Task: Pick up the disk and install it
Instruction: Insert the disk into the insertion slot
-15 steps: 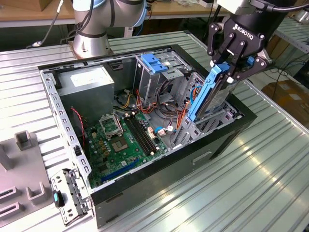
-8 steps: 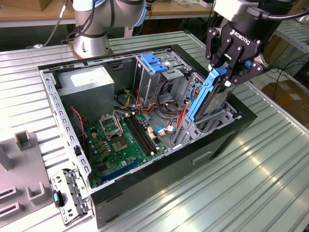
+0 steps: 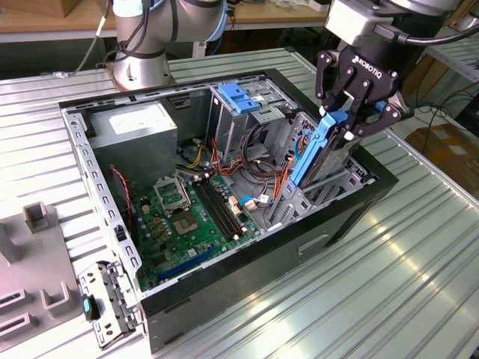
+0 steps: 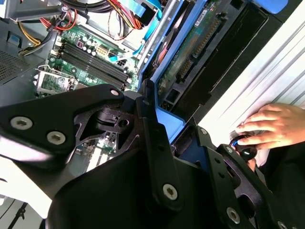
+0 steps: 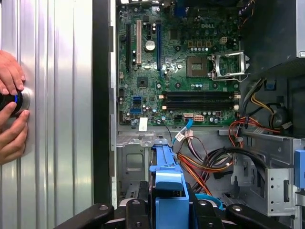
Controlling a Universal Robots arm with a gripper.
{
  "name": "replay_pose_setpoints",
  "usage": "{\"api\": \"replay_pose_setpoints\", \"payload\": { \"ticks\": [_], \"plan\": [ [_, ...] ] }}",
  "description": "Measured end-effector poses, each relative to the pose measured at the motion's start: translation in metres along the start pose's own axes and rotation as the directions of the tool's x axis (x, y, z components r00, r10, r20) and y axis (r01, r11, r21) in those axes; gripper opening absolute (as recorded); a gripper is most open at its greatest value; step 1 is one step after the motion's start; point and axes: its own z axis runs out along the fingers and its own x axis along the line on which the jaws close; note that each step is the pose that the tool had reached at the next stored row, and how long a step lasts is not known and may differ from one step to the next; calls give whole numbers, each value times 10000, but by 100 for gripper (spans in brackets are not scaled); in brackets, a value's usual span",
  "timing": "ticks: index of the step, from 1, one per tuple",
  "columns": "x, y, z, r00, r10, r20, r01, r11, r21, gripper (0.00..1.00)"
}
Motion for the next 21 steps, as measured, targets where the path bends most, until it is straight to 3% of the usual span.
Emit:
{"api": "replay_pose_setpoints", "payload": {
  "ticks": [13,21],
  "plan": [
    [4,-3,201,10000,0,1,0,10000,0,37],
    [6,-3,224,10000,0,1,0,10000,0,37]
  ]
}}
